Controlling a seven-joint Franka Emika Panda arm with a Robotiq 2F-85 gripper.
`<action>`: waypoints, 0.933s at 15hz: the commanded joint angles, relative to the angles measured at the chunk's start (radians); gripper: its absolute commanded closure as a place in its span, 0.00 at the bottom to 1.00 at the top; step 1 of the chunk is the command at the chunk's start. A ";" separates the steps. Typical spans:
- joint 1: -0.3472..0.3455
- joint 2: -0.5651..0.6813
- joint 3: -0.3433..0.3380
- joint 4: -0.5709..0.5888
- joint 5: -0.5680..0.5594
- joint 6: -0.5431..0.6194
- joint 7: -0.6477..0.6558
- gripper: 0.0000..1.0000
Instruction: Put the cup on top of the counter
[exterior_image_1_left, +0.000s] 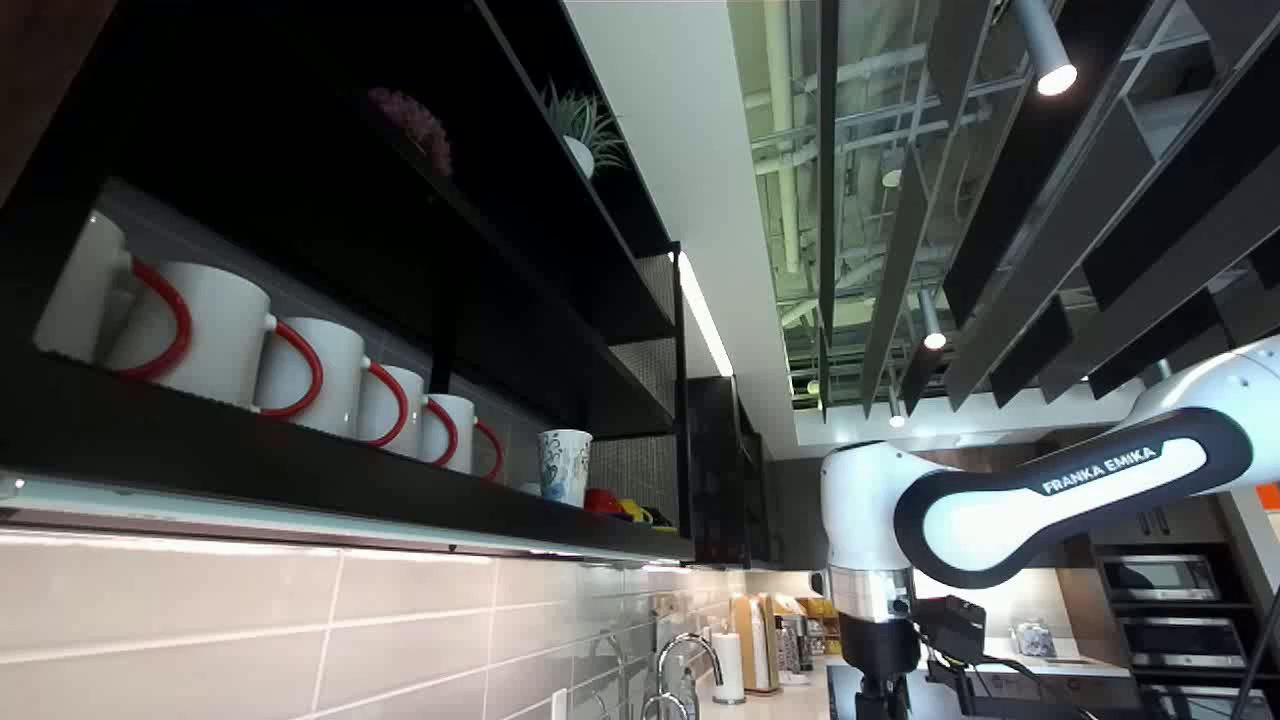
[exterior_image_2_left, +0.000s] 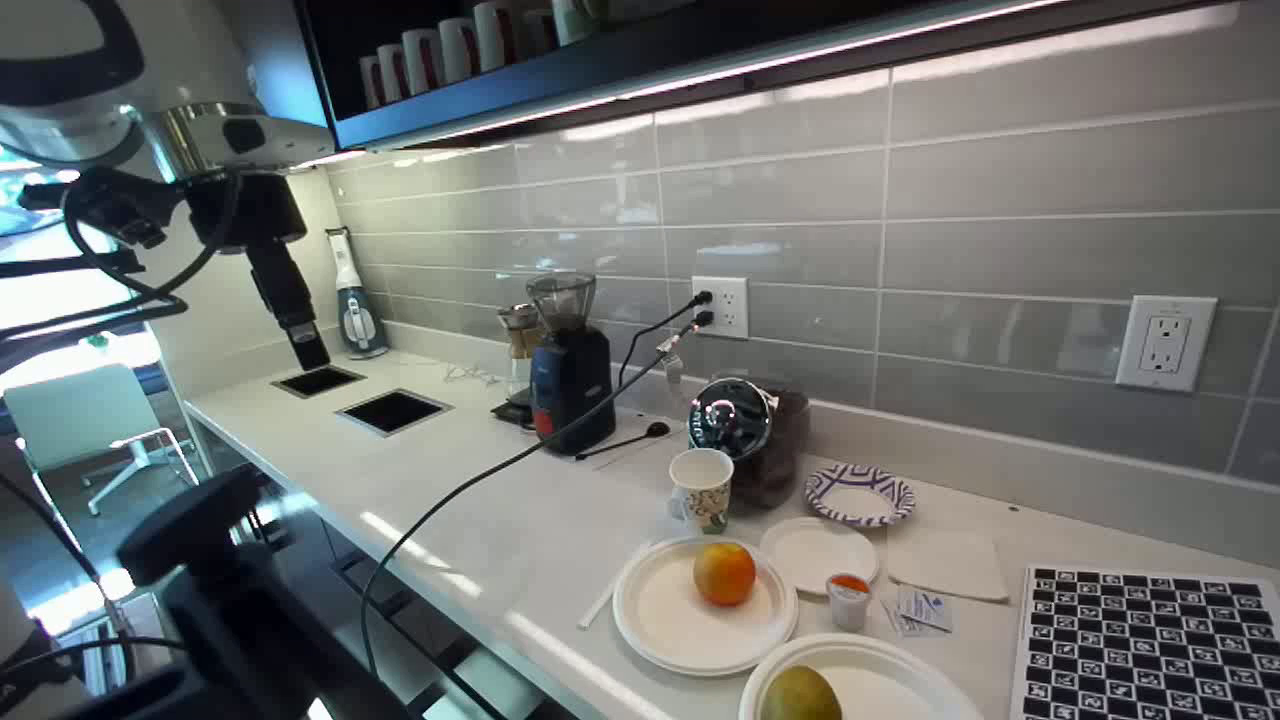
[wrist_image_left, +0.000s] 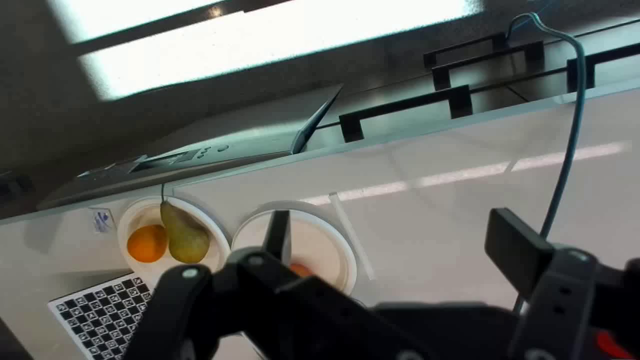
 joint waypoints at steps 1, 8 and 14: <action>0.013 0.001 -0.010 0.003 -0.008 -0.005 0.008 0.00; 0.014 0.008 -0.008 0.019 -0.014 0.002 0.003 0.00; 0.031 0.087 0.012 0.261 -0.117 0.165 -0.077 0.00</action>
